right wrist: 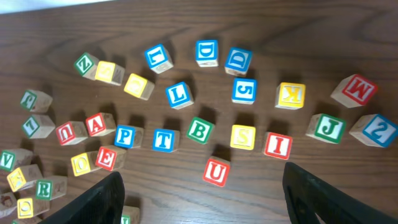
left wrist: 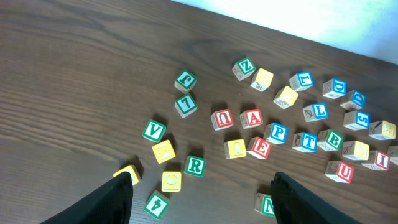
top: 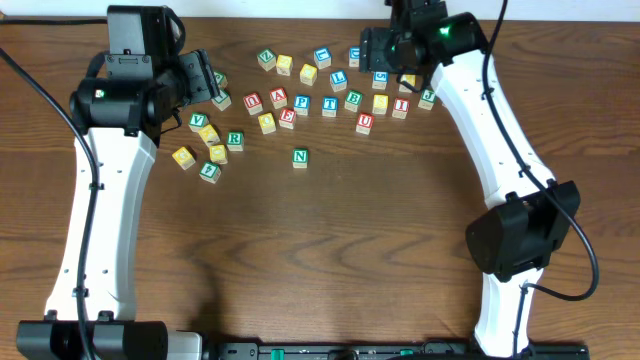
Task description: Spell out NEURIPS
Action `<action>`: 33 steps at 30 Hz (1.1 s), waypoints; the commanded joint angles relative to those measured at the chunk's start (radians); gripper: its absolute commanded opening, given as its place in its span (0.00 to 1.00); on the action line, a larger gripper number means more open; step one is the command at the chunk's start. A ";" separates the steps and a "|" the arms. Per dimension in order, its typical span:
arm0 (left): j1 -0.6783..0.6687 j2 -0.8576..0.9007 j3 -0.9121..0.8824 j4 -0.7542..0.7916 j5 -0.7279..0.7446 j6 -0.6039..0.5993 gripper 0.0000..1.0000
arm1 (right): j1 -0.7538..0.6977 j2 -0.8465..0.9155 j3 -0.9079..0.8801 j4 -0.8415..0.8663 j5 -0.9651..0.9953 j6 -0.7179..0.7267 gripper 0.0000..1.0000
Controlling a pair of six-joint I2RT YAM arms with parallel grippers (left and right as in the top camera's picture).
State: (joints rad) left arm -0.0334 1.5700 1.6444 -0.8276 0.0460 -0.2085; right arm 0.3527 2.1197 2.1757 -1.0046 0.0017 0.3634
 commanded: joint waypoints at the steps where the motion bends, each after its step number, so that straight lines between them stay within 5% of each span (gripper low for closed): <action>1: 0.005 0.006 -0.001 -0.003 -0.013 0.013 0.70 | 0.021 -0.006 -0.013 0.006 0.027 0.018 0.76; 33: 0.004 0.089 -0.005 -0.036 -0.012 0.013 0.70 | 0.049 0.001 -0.019 0.008 0.041 0.018 0.79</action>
State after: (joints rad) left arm -0.0334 1.6493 1.6440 -0.8577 0.0460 -0.2085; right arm 0.3935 2.1197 2.1643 -0.9951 0.0269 0.3676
